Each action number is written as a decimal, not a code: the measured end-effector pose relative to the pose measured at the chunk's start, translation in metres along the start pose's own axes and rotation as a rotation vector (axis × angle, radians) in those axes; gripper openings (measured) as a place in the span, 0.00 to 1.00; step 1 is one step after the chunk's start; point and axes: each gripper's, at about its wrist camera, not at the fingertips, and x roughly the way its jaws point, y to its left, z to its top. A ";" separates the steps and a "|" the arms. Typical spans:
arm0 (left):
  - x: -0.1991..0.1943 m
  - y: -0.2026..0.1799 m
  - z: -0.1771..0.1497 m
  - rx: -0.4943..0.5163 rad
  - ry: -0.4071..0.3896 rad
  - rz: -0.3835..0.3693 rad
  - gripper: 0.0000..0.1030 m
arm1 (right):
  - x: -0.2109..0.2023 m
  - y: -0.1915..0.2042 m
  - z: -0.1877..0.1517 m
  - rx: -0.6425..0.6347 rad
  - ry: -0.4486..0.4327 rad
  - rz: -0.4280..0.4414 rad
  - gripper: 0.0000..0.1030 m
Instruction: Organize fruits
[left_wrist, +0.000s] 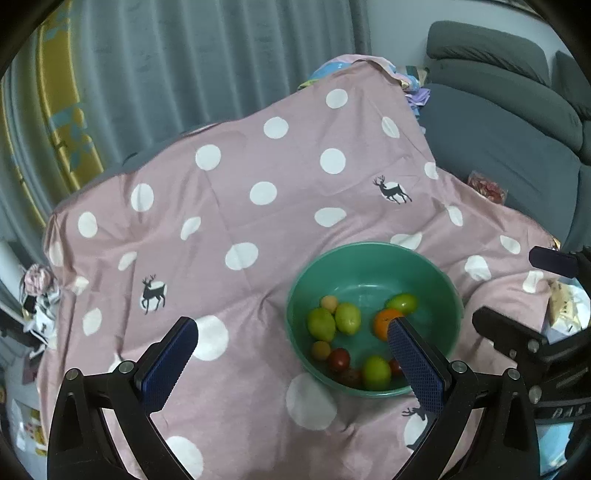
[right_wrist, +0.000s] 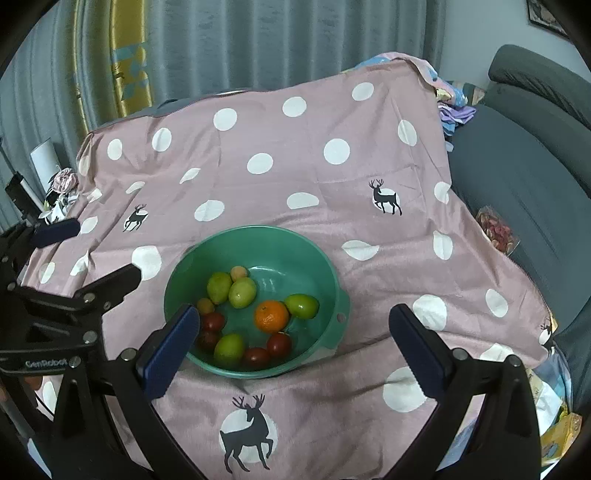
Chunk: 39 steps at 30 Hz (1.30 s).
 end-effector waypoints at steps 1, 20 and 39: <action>-0.001 0.000 0.001 0.000 0.001 -0.005 0.99 | -0.003 0.000 0.000 -0.004 -0.003 0.000 1.00; -0.003 -0.011 0.013 0.026 0.030 -0.003 0.99 | -0.012 0.000 0.003 -0.025 -0.004 0.018 1.00; 0.006 -0.007 0.012 0.026 0.040 0.005 0.99 | -0.005 0.000 0.005 -0.031 0.003 0.018 1.00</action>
